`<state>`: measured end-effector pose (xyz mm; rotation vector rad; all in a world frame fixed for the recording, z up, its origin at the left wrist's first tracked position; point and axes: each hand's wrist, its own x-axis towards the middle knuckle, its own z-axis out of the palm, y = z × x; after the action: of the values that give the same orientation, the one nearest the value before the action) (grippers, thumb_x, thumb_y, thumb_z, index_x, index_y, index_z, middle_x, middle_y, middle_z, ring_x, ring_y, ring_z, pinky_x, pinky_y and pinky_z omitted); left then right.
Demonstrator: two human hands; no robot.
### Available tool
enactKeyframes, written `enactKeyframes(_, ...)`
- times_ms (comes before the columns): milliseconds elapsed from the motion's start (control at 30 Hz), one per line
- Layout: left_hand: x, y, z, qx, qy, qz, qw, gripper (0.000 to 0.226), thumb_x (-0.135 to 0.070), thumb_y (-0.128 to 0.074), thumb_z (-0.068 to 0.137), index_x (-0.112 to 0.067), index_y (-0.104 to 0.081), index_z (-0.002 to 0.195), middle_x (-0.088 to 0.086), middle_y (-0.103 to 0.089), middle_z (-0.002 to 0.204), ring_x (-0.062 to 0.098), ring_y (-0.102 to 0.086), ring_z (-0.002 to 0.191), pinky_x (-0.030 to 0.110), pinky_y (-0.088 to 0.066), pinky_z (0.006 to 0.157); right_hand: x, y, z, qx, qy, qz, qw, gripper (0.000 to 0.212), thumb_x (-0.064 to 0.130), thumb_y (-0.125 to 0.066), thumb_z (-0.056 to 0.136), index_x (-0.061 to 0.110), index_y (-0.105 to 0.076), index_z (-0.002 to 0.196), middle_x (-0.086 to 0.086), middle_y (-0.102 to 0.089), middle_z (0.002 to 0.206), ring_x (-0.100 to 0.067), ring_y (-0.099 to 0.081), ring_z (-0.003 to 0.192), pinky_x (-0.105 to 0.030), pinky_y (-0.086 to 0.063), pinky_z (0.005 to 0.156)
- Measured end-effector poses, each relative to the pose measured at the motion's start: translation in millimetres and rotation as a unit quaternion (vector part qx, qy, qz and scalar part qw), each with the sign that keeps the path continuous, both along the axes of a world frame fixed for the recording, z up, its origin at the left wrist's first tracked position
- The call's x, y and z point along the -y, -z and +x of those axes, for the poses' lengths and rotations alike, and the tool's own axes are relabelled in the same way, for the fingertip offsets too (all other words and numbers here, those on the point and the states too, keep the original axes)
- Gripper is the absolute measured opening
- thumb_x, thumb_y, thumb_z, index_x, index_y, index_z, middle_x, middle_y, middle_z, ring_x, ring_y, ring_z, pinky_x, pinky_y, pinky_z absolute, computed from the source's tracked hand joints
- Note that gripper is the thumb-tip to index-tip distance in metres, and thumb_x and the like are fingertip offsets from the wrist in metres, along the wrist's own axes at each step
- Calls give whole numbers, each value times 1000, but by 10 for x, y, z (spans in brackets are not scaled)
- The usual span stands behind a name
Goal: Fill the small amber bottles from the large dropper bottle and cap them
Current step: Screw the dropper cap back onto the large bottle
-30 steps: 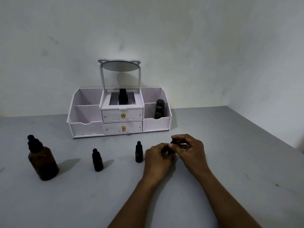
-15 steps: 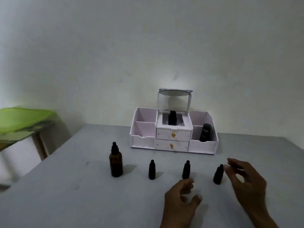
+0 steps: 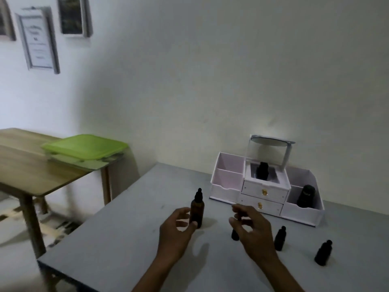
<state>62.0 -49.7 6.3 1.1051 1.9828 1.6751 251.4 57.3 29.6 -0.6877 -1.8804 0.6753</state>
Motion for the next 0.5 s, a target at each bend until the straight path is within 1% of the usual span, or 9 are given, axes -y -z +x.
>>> enactKeyframes(133, -73, -2, -220, -4, -13, -19, 1000, 49, -26, -77, 79, -30, -56, 124, -8, -61, 114, 5, -59, 94, 10, -45, 69, -47, -108, -458, 33, -44, -26, 998, 44, 13, -79, 83, 40, -62, 113, 17, -67, 109, 1, -63, 98, -16, -55, 73)
enactKeyframes(200, -129, 8, -282, -9, -6, -22, 1000, 53, -25, -77, 79, -28, -55, 127, -7, -60, 118, 7, -59, 96, 10, -45, 70, -95, -148, -627, 40, -48, -43, 997, 44, 16, -78, 84, 36, -60, 118, 16, -66, 112, 0, -63, 99, -19, -56, 75)
enactKeyframes(267, -210, 30, -334, -17, 4, -25, 1000, 58, -27, -78, 77, -28, -53, 130, -6, -59, 124, 8, -58, 100, 13, -47, 75, -149, -182, -775, 40, -53, -63, 996, 44, 16, -77, 84, 33, -60, 121, 15, -65, 113, -2, -63, 101, -20, -55, 77)
enactKeyframes(400, -381, 88, -411, -24, 35, -23, 999, 70, -34, -81, 72, -30, -50, 134, -11, -55, 131, 6, -55, 106, 16, -45, 80, -238, -180, -983, 47, -62, -81, 994, 45, 16, -76, 86, 38, -57, 120, 21, -62, 113, 2, -61, 103, -16, -53, 77)
enactKeyframes(500, -494, 137, -448, -25, 63, -17, 998, 75, -35, -82, 69, -31, -49, 135, -11, -53, 135, 5, -54, 109, 18, -45, 83, -297, -124, -1066, 53, -63, -81, 993, 41, 14, -74, 87, 30, -63, 123, 19, -64, 114, 2, -61, 104, -9, -50, 73)
